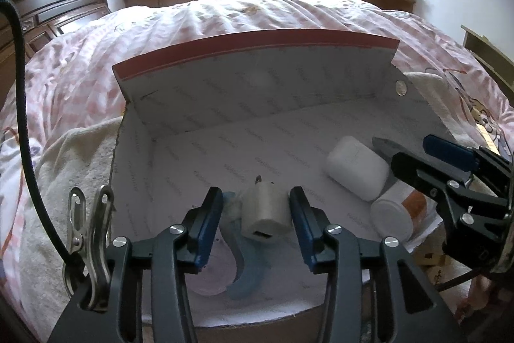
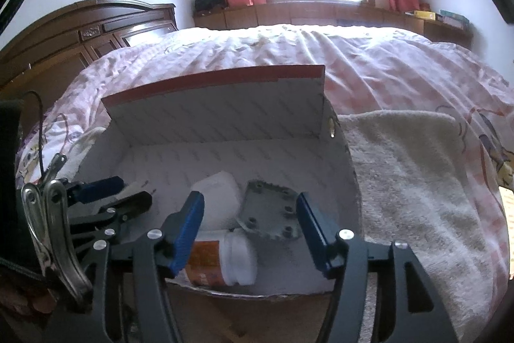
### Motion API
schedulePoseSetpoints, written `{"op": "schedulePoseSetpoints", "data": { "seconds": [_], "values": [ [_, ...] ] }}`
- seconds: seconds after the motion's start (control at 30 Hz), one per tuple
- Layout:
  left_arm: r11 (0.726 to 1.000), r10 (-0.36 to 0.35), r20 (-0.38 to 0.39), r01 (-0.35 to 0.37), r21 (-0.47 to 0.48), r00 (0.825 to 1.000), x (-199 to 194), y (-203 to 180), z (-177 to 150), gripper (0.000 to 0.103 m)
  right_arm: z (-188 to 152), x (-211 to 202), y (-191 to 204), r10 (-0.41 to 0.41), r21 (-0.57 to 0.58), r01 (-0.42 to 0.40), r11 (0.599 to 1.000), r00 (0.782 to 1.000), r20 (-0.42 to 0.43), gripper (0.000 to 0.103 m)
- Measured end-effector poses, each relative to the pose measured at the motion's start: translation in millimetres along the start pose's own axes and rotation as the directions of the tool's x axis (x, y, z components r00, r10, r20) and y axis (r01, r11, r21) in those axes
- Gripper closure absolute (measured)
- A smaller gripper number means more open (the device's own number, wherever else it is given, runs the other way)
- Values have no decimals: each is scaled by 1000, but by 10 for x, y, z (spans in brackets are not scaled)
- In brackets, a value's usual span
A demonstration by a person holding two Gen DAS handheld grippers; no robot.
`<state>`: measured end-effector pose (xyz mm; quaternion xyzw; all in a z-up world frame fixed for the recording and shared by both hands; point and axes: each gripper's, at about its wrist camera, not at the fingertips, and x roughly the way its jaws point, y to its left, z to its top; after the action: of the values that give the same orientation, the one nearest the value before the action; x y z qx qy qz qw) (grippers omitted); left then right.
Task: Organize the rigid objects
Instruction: 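Open both tools to drop the plug and plate into the box, then withdraw both tools from the box back toward the pile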
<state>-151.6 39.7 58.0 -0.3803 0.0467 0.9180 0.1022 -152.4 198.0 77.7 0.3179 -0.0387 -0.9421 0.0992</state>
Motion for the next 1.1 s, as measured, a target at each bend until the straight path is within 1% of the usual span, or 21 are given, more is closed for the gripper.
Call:
{"op": "schedulePoseSetpoints", "data": {
  "seconds": [0.13, 0.47, 0.67, 1.1],
  "values": [
    [1000, -6, 3, 6, -9, 1000, -40, 11, 11, 59, 5, -44, 1, 11, 8, -11, 1000, 1000, 11, 39],
    [1000, 11, 13, -11, -23, 1000, -119, 49, 33, 59, -21, -163, 18, 29, 23, -29, 999, 999, 20, 38],
    [999, -2, 3, 2, -34, 1000, -162, 57, 13, 59, -61, -258, 13, 42, 39, -43, 998, 999, 22, 38],
    [1000, -11, 17, 12, -28, 1000, -360, 19, -58, 59, -207, -394, 104, 78, 60, -78, 995, 997, -2, 38]
  ]
}}
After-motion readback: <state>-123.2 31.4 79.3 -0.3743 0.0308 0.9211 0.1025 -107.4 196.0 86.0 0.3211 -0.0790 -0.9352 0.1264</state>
